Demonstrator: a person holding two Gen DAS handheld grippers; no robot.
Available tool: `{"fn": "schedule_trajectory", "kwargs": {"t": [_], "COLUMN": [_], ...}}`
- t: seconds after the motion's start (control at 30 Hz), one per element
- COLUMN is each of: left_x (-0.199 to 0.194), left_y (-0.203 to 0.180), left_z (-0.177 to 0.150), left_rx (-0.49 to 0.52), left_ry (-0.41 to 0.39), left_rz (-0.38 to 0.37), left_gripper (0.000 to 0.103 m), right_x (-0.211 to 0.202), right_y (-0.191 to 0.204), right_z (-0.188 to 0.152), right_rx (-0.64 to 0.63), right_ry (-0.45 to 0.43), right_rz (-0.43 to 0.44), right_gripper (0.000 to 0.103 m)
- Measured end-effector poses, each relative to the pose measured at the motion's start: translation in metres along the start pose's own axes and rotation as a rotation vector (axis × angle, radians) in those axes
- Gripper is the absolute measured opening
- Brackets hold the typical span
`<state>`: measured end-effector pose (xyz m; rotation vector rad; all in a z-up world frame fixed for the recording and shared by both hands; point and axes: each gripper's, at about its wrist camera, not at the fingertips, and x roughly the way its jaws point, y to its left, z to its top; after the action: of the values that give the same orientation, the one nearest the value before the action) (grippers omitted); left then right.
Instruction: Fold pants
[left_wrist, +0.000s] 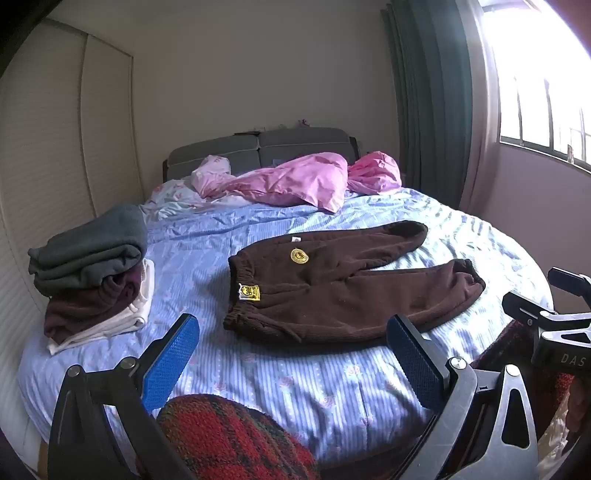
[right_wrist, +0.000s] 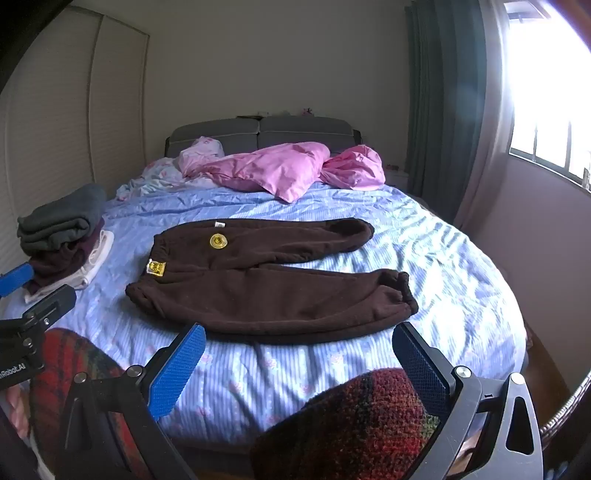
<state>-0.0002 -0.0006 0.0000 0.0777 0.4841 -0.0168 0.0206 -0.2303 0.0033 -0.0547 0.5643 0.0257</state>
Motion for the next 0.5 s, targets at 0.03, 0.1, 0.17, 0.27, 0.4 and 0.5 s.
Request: {"fn": "schedule_trajectory", "kwargs": {"t": [0.03,0.1,0.17,0.27,0.4,0.5], "left_x": [0.0002,0.0001,0.0001,-0.0005,-0.0003,-0.0001], "left_y": [0.0013,0.0015,0.0018,0.0025,0.0002,0.0002], "left_z": [0.0001,0.0,-0.0001,-0.0002,-0.0009,-0.0002], "left_rx": [0.0,0.0,0.001,0.002,-0.002,0.0], "left_ry": [0.0,0.001,0.002,0.003,0.001,0.003], "left_rz": [-0.002,-0.004,-0.005,-0.007,0.001,-0.002], "left_gripper": [0.103,0.103,0.103,0.103,0.103,0.103], "right_x": [0.0001,-0.0001,0.0004,-0.0004,-0.0015,-0.0013], "right_y": [0.0001,0.0002,-0.0001,0.0,0.0007,0.0002], "right_z": [-0.0002,-0.0002,-0.0004,-0.0001,0.0009,0.0007], "right_rx": [0.001,-0.001,0.001,0.002,0.003,0.002], "right_ry": [-0.001,0.0,-0.002,-0.001,-0.002,-0.002], "right_rz": [-0.001,0.0,-0.001,-0.002,-0.003,-0.002], "right_gripper": [0.102,0.102,0.102,0.102,0.102,0.102]}}
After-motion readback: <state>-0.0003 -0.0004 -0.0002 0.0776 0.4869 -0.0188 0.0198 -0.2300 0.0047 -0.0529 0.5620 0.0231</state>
